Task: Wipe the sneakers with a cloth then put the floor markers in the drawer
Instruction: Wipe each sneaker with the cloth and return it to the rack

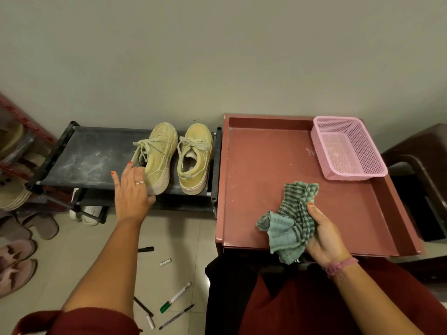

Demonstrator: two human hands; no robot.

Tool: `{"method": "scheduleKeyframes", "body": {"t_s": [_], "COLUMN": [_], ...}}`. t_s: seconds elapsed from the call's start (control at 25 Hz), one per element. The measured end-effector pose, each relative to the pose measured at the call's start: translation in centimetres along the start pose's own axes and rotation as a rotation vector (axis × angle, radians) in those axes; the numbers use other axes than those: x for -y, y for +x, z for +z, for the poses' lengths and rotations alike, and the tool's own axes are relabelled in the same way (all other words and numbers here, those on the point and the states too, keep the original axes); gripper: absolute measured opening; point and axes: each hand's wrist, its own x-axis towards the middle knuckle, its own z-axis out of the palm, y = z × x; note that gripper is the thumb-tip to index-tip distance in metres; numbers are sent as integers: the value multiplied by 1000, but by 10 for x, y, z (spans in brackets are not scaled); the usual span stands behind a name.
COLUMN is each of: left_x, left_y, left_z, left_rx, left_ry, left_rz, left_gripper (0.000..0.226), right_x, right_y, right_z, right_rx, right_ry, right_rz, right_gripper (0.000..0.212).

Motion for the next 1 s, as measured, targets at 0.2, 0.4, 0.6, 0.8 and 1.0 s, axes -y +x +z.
{"method": "scheduleKeyframes", "body": {"t_s": [0.2,0.4,0.6,0.8,1.0], "left_x": [-8,-44,-103,-173,-222], "left_y": [-8,-32,-65,-92,-106], "left_z": [-75,-150,-189,-191,-171], "left_rx": [-178,-187,-78,170,388], "left_ry": [-276,-431,-570,-644,-641], "left_rz": [-9,170,356,440,451], "left_gripper": [80,87,88,95,106], "right_x": [8,17,32,48,52], "right_y": [-15,-41,-62,-81,-100], "right_z": [2,-4,-16,-28,-22], "right_rx": [11,32,11,23,-22], "right_ry": [-8,19,6,22,-252], "right_rz": [-13,-30,-53,-137,-350], "right_gripper": [34,36,39,38,32]}}
